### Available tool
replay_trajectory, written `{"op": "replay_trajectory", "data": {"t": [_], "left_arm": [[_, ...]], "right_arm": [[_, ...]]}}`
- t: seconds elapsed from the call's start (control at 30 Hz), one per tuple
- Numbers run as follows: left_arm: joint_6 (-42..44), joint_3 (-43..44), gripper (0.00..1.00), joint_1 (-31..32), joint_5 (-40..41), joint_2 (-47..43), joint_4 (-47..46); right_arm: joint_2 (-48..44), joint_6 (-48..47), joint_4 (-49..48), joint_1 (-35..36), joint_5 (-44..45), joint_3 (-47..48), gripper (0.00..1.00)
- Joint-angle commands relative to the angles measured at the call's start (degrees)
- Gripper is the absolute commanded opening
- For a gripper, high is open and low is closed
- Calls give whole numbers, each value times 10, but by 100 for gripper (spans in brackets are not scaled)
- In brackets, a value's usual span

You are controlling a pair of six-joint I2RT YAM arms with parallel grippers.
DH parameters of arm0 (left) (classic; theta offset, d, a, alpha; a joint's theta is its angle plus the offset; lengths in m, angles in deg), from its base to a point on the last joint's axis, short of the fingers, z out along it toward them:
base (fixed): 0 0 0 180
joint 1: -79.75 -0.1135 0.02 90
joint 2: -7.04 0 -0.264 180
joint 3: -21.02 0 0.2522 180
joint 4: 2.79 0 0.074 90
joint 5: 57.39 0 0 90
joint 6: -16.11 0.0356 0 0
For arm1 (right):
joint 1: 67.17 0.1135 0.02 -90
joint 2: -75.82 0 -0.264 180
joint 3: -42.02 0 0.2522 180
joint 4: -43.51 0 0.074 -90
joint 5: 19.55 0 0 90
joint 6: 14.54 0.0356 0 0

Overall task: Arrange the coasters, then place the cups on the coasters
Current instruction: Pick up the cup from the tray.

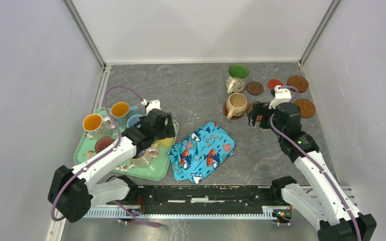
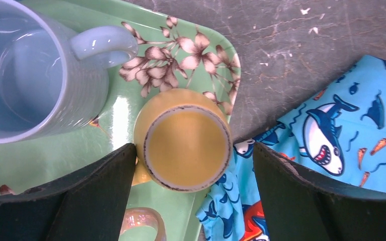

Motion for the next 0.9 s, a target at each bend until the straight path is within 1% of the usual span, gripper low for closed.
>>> {"op": "replay_trajectory", "data": {"t": [0.0, 0.13, 0.27, 0.47, 0.6, 0.77, 0.8, 0.83, 0.87], "left_arm": [[-4, 10, 86, 14, -26, 29, 9], [-2, 5, 73, 15, -27, 37, 7], [-4, 4, 57, 15, -18, 44, 3], [-26, 13, 45, 11, 25, 68, -23], [-47, 26, 44, -5, 51, 91, -41], [-49, 31, 44, -33, 49, 117, -95], [-45, 33, 46, -34, 46, 124, -102], [-40, 38, 51, -35, 42, 131, -107], [-32, 44, 58, -35, 31, 136, -109]], "right_arm": [[-9, 5, -19, 2, 2, -7, 98], [-12, 6, -20, 3, 3, -10, 98], [-11, 6, -22, 3, 3, -12, 98], [-8, 5, -26, 2, 0, -12, 98], [-5, 2, -26, 2, 0, -9, 98], [-6, 0, -26, 3, -1, -9, 98], [-6, 0, -26, 2, -1, -9, 98], [-6, -1, -25, 2, -1, -8, 98], [-5, -1, -25, 2, -2, -8, 98]]}}
